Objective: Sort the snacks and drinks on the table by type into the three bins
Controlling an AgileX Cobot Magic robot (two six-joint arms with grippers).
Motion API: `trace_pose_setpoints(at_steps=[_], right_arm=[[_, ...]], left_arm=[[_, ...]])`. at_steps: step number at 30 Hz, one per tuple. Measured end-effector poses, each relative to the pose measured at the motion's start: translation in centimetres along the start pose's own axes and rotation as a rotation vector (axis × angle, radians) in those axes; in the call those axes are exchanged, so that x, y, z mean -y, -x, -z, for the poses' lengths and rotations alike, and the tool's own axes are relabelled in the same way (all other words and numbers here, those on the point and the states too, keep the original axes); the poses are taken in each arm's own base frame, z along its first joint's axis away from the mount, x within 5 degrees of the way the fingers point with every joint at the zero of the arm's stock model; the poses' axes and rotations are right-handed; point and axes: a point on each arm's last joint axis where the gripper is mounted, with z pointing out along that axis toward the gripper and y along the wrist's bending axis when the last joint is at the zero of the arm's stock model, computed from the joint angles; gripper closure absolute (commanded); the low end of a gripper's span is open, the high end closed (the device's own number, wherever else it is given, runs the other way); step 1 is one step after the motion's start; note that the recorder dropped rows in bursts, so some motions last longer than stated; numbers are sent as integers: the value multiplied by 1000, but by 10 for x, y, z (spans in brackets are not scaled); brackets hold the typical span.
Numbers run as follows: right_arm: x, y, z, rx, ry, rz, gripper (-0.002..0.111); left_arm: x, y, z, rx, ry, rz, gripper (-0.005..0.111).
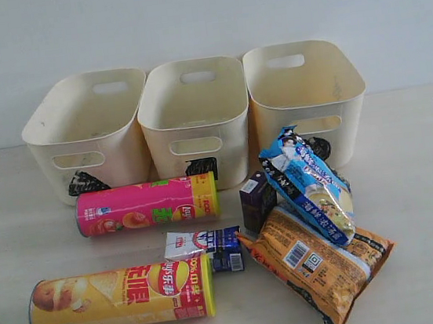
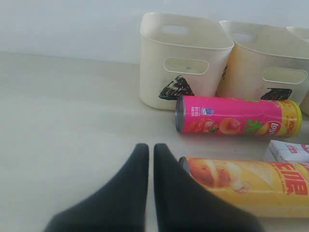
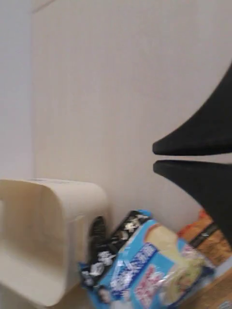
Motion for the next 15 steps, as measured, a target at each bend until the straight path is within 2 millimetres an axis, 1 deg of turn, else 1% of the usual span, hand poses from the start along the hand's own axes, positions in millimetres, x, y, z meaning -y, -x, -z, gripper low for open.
trace_pose_setpoints(at_steps=[4, 7, 11, 14, 15], right_arm=[[-15, -12, -24, -240, 26, 130, 107], [-32, -21, -34, -340, 92, 212, 107], [-59, -27, -37, -366, 201, 286, 107], [-76, -28, -39, -349, 259, 327, 106], [-82, -29, -41, -341, 276, 339, 94]], left_arm=[[0, 0, 0, 0, 0, 0, 102], [0, 0, 0, 0, 0, 0, 102], [0, 0, 0, 0, 0, 0, 102], [0, 0, 0, 0, 0, 0, 102], [0, 0, 0, 0, 0, 0, 102]])
